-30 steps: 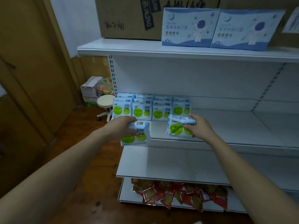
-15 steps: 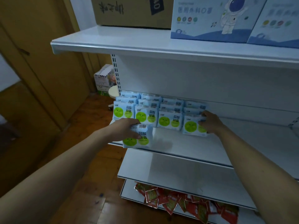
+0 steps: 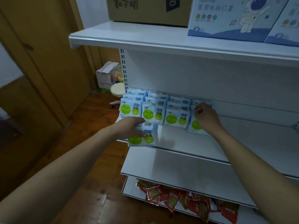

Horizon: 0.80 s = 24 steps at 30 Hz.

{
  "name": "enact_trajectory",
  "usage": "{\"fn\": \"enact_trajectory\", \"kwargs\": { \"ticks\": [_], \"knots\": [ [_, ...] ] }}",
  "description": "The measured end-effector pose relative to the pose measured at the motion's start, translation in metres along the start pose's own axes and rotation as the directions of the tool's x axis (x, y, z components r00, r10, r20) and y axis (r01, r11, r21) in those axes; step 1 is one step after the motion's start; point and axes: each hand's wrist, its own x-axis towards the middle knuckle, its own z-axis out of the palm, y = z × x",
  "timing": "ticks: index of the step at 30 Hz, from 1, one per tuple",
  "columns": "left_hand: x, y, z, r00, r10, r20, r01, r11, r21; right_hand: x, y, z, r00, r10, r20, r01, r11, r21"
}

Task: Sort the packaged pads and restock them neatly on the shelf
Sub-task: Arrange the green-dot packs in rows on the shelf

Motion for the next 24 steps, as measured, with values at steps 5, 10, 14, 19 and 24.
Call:
{"fn": "enact_trajectory", "kwargs": {
  "ticks": [5,10,14,19,24],
  "knots": [
    [-0.035,-0.015,0.003,1.0,0.026,0.01,-0.026,1.0,0.004,-0.073,-0.08,0.029,0.828,-0.142,0.543,0.077,0.987,0.142],
    [-0.09,-0.036,-0.013,0.999,0.051,-0.009,-0.051,0.998,0.029,-0.134,-0.13,0.079,0.786,-0.234,0.572,0.099,0.961,0.257],
    [-0.132,-0.053,-0.02,0.986,0.088,-0.14,-0.098,0.993,-0.067,-0.168,-0.151,0.106,0.879,-0.219,0.424,0.089,0.948,0.304],
    [-0.166,-0.075,-0.024,0.913,-0.008,-0.407,-0.151,0.921,-0.358,-0.197,-0.166,0.114,0.952,-0.099,0.291,-0.048,0.886,0.46],
    [-0.18,-0.098,-0.016,0.949,-0.076,-0.307,-0.07,0.896,-0.439,-0.206,-0.175,0.116,0.965,0.019,0.262,-0.153,0.853,0.5]
  ]
}}
